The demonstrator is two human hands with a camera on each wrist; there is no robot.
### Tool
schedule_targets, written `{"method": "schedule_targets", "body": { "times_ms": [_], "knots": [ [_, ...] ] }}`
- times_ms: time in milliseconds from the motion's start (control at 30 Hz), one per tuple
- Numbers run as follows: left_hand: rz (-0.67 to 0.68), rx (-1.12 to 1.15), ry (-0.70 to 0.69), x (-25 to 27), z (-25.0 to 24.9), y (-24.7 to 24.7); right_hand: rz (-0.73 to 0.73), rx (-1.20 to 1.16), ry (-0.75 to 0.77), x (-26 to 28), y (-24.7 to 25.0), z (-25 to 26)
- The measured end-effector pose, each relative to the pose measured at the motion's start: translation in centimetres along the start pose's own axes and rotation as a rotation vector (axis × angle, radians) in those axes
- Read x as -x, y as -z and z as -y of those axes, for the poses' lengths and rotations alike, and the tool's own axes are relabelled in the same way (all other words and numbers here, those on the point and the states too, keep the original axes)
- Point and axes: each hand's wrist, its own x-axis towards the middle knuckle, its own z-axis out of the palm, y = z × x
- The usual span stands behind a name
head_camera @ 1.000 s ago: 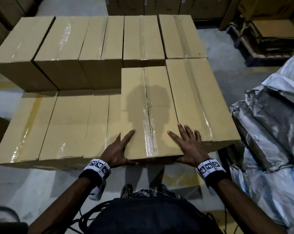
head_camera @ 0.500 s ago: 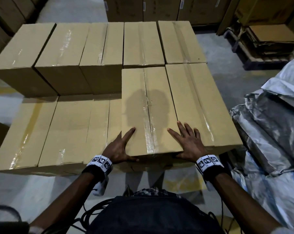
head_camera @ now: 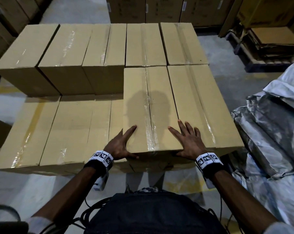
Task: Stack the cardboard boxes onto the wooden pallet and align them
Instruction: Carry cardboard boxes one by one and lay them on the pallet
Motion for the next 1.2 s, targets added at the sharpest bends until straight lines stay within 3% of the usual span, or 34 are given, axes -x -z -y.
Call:
{"method": "schedule_targets", "body": {
  "times_ms": [1200],
  "knots": [
    [-0.034,-0.048,-0.068,-0.37,0.81,-0.34,0.002,0.11,-0.002,0.73,-0.81,0.56]
  ]
}}
